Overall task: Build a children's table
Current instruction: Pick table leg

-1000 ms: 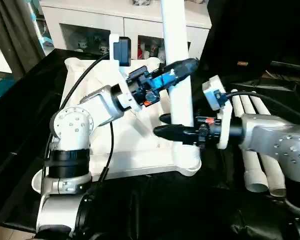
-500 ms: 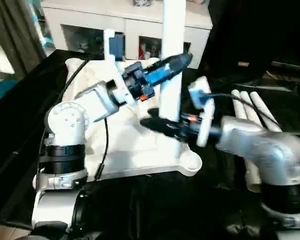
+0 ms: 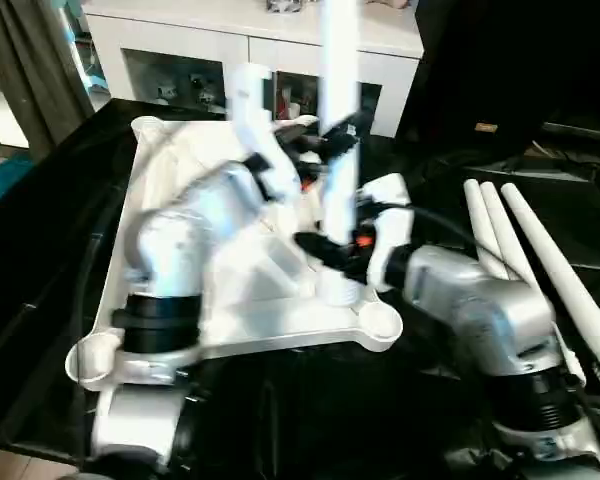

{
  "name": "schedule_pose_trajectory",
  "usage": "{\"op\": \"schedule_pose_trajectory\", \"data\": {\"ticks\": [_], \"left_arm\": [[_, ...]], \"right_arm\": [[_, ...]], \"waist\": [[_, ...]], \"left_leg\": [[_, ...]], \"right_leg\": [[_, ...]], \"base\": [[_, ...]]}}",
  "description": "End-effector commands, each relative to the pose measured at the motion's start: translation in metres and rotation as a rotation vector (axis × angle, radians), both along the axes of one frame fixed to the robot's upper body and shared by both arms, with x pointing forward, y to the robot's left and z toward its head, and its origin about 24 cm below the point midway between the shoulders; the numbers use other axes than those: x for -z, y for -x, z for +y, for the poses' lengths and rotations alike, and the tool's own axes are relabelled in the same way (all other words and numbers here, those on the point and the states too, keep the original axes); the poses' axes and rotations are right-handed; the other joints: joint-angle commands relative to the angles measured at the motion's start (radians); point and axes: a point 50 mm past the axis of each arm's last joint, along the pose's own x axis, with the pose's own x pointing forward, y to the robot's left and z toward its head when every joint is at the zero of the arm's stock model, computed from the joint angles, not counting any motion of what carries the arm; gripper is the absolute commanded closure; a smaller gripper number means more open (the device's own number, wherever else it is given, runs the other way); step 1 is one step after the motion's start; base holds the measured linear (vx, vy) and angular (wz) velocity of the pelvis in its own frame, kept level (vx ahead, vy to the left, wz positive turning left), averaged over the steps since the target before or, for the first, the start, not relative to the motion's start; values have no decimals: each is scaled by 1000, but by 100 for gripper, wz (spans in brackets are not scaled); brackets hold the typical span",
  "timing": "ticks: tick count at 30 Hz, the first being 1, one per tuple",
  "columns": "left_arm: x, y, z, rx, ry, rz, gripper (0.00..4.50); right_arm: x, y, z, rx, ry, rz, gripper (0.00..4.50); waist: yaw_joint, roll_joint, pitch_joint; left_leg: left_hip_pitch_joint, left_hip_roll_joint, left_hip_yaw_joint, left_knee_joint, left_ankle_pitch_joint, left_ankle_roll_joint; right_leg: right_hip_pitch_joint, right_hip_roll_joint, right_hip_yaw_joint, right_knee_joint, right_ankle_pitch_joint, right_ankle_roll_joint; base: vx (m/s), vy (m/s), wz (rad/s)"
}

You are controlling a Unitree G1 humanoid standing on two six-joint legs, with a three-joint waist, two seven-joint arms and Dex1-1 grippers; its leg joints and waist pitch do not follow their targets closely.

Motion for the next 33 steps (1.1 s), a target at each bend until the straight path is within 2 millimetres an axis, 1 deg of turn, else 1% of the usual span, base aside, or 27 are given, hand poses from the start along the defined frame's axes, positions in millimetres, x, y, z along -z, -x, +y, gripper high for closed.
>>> {"op": "schedule_pose_trajectory", "data": {"ticks": [1, 3, 5, 7, 8, 9, 11, 13, 14, 15, 16, 17, 18, 19, 20, 21, 22, 23, 25, 26, 28, 29, 32, 33], "left_arm": [[1, 3, -1, -3, 5, 5, 186], [2, 6, -4, 7, 7, 14, 207], [3, 6, -5, -1, 8, 18, 233], [0, 5, -3, -11, 26, 2, 233], [-2, 5, -2, -13, 40, -10, 244], [-2, 5, -2, -12, 40, -11, 249], [-6, 7, -1, 24, 51, -49, 252], [-9, 9, 0, 79, 55, -86, 253], [-9, 11, 0, 99, 56, -96, 254], [-10, 12, 0, 131, 54, -108, 262], [-10, 13, 1, 168, 52, -116, 262], [-10, 14, 1, 203, 48, -126, 265], [-10, 17, 1, 263, 44, -149, 266], [-10, 19, 1, 302, 42, -164, 266], [-12, 24, 3, 413, 66, -207, 267], [-12, 24, 3, 413, 66, -207, 268], [-12, 26, 4, 446, 82, -218, 268], [-13, 30, 7, 544, 106, -230, 268], [-14, 36, 10, 649, 112, -244, 268], [-15, 38, 11, 683, 109, -252, 268], [-15, 38, 11, 706, 106, -251, 268], [-16, 38, 12, 723, 100, -254, 268], [-19, 34, 12, 760, 93, -268, 268], [-19, 34, 11, 769, 99, -271, 268]], "right_arm": [[-6, 0, -4, 20, -2, -45, 263], [-6, 0, -6, 25, 3, -52, 263], [-7, 0, -8, 31, 7, -61, 263], [-10, -2, -10, 59, 18, -89, 263], [-11, -5, -12, 82, 24, -110, 263], [-11, -5, -12, 82, 22, -111, 263], [-14, -4, -12, 57, -67, -79, 193], [-17, -1, -15, 8, -158, -40, 193], [-19, 1, -16, -14, -181, -33, 186], [-19, 3, -18, -55, -190, -31, 159], [-20, 5, -20, -88, -187, -33, 159], [-20, 7, -21, -106, -182, -34, 151], [-20, 9, -24, -133, -187, -24, 144], [-20, 10, -26, -147, -192, -16, 144], [-21, 13, -30, -188, -218, -1, 140], [-21, 13, -30, -188, -218, -1, 140], [-22, 14, -32, -202, -227, 5, 140], [-23, 18, -36, -252, -222, 8, 140], [-24, 23, -41, -309, -220, 6, 140], [-25, 25, -42, -327, -221, 6, 140], [-26, 27, -44, -342, -226, 8, 140], [-27, 30, -45, -366, -231, 13, 140], [-29, 36, -47, -435, -240, 37, 140], [-29, 37, -47, -442, -238, 43, 158]], "waist": [[1, 0, -78], [-1, 1, -78], [-2, 1, -77], [-3, 0, -76], [-3, 4, -77], [-3, 2, -77], [-4, 3, -77], [-6, 3, -77], [-3, 5, -78], [-5, 5, -78], [-4, -1, -79], [0, 3, -80], [0, 3, -80], [2, -1, -78], [2, -1, -76], [2, -1, -76], [0, -1, -76], [-1, -3, -76], [2, -4, -75], [0, -2, -74], [0, -2, -75], [0, -2, -75], [2, 0, -74], [3, -2, -75]], "left_leg": [[6, 55, -20, -71, -4, 17], [6, 57, -20, -71, -9, 16], [7, 55, -19, -71, -15, 17], [6, 54, -19, -71, -20, 20], [6, 55, -20, -71, -17, 17], [7, 55, -20, -71, -18, 16], [7, 55, -20, -71, -20, 22], [6, 55, -20, -72, -27, 23], [9, 55, -20, -71, -30, 27], [8, 56, -20, -71, -24, 28], [9, 55, -19, -71, -15, 34], [10, 54, -17, -69, -1, 41], [10, 54, -17, -69, -1, 41], [8, 54, -18, -71, 3, 50], [9, 51, -16, -71, -8, 51], [9, 51, -16, -71, -8, 51], [7, 55, -17, -71, -8, 47], [8, 55, -16, -71, -14, 45], [10, 53, -15, -72, -23, 44], [9, 56, -16, -73, -24, 40], [9, 56, -16, -72, -23, 40], [11, 57, -16, -72, -27, 42], [11, 56, -15, -72, -28, 41], [11, 57, -15, -72, -32, 38]], "right_leg": [[64, -81, 55, -64, 90, -223], [63, -81, 54, -63, 84, -224], [62, -80, 55, -66, 72, -221], [62, -80, 55, -68, 61, -215], [61, -81, 55, -67, 58, -214], [60, -80, 55, -69, 58, -214], [60, -80, 55, -67, 61, -215], [61, -80, 55, -66, 63, -215], [60, -80, 54, -66, 65, -217], [60, -79, 54, -64, 73, -219], [61, -78, 53, -64, 83, -222], [59, -77, 54, -62, 99, -227], [59, -77, 54, -62, 99, -227], [59, -79, 54, -62, 92, -229], [58, -79, 53, -66, 65, -229], [58, -79, 53, -66, 65, -229], [59, -81, 53, -64, 54, -235], [58, -82, 53, -66, 43, -236], [61, -82, 53, -69, 16, -228], [57, -81, 53, -67, 11, -227], [57, -84, 53, -68, 9, -231], [57, -84, 53, -69, 2, -233], [56, -83, 54, -70, -11, -235], [57, -84, 53, -71, -22, -236]], "base": [[0, 0, 0], [0, 0, 0], [0, 0, 0], [0, 0, 0], [0, 0, 0], [0, 0, 0], [0, 0, 0], [0, 0, 0], [0, 0, 0], [0, 0, 0], [0, 0, 0], [0, 0, 0], [0, 0, 0], [0, 0, 0], [0, 0, 0], [0, 0, 0], [0, 0, 0], [0, 0, 0], [0, 0, 0], [0, 0, 0], [0, 0, 0], [0, 0, 0], [0, 0, 0], [0, 0, 0]]}}
